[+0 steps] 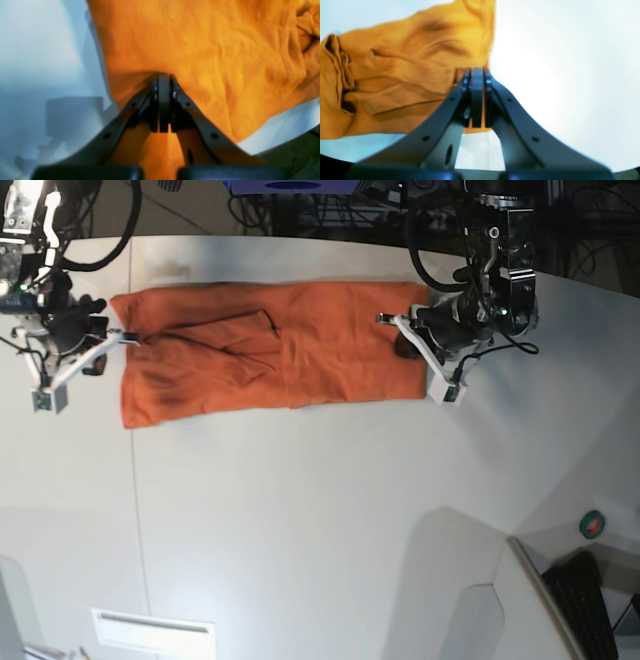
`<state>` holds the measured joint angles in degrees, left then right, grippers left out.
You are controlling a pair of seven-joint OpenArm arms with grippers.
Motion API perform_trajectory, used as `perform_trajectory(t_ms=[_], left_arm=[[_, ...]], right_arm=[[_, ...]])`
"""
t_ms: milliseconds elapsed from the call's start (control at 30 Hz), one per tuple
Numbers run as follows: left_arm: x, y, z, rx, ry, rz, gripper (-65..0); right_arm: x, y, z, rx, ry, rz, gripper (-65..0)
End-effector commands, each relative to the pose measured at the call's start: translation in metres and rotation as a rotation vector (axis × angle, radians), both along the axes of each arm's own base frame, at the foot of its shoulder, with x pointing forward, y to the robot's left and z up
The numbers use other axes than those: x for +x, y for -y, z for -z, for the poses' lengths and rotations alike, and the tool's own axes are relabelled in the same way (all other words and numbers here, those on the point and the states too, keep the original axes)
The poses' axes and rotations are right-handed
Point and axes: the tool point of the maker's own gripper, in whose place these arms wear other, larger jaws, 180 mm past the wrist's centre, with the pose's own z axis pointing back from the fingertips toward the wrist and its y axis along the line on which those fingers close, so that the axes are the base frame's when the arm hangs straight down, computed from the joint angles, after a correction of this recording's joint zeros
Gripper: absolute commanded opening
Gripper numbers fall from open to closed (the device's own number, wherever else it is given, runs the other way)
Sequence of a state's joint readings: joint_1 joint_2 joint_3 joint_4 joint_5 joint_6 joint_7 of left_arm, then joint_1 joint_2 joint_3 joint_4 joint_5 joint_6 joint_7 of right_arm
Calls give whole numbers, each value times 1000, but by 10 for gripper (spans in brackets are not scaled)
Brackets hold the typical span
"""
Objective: Layout the t-shirt on the table in an organized manner, then fold the t-shirt properly
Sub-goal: 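Move both grippers to the ends of the folded strip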
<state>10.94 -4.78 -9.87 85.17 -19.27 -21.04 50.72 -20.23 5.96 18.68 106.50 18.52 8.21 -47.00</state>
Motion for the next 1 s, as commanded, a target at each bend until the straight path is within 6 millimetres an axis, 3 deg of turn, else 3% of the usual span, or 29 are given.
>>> perform_trajectory(t_ms=[0,233,467,600,700,767,833,967], left_arm=[[7,-1,-2,-7,17,-3,-650],[20,-16,12,78,-16,10,-650],[53,-21,-8,104,56,7,-650],[66,-24,-32,120,136,9,-650],[76,-49,-58,143,211,-61,-650],[71,-77,-67,171,233,-138,-650],[62,-104,-70,195,234,-196,-650],[27,-153,-53,246,161,-187,-650]], right_arm=[[5,11,-10,-29,36,5,-650],[4,17,-11,-39,37,1,-650],[8,15,19,16,-24,16,-650],[10,-4,14,162,21,3,-650],[9,-6,10,319,20,29,-420],[10,-12,12,434,11,15,-278],[12,-8,16,518,13,37,-216],[14,4,33,565,-37,81,-216]])
